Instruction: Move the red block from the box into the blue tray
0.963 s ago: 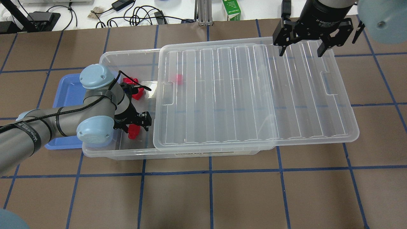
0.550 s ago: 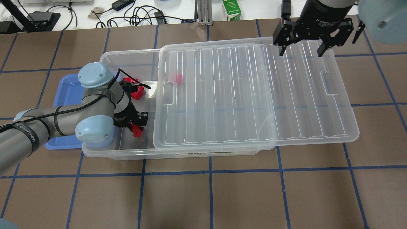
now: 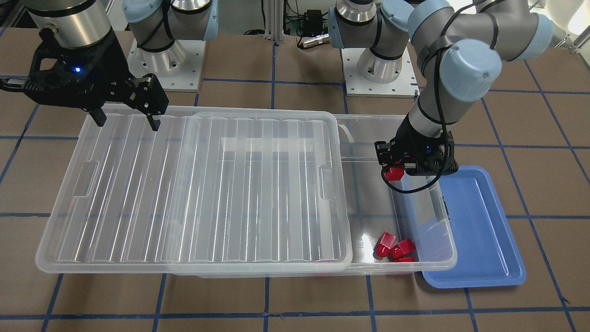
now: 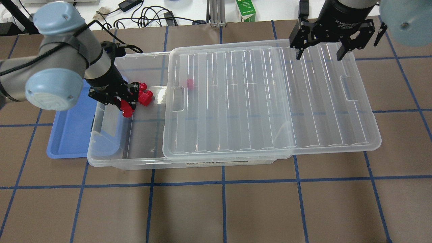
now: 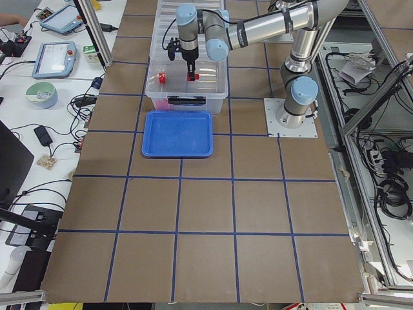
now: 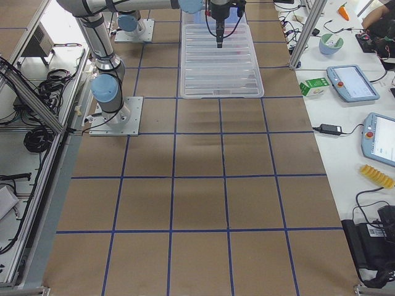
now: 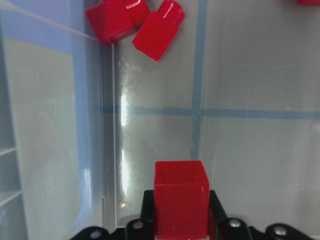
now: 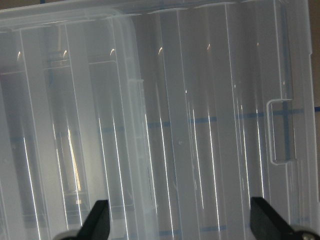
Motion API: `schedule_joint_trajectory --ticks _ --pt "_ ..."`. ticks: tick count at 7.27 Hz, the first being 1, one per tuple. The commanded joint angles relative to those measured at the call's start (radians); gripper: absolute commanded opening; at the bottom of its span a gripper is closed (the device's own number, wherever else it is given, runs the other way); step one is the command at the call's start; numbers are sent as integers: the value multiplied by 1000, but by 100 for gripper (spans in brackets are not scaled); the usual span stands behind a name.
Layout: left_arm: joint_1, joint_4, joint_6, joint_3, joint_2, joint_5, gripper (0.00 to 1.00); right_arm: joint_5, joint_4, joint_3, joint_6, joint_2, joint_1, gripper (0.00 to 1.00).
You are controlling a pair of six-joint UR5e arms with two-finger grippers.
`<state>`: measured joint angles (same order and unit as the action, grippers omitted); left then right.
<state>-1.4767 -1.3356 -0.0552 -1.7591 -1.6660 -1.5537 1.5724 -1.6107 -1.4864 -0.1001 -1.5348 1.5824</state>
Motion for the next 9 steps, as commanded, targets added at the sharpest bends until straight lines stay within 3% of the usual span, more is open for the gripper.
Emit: schedule_joint_trajectory --ticks 1,3,4,7,9 --pt "169 -53 -226 46 0 0 0 7 0 2 35 2 -39 100" --pt "373 -39 -427 37 -32 15 0 3 3 2 85 -2 -96 100" --pt "393 -28 -461 23 -73 15 0 11 0 6 142 -2 -113 100" --pt "397 247 -486 -45 -225 7 0 8 20 -1 364 1 -276 100" --pt "397 326 -488 -80 -274 7 0 18 21 -38 396 19 -384 100"
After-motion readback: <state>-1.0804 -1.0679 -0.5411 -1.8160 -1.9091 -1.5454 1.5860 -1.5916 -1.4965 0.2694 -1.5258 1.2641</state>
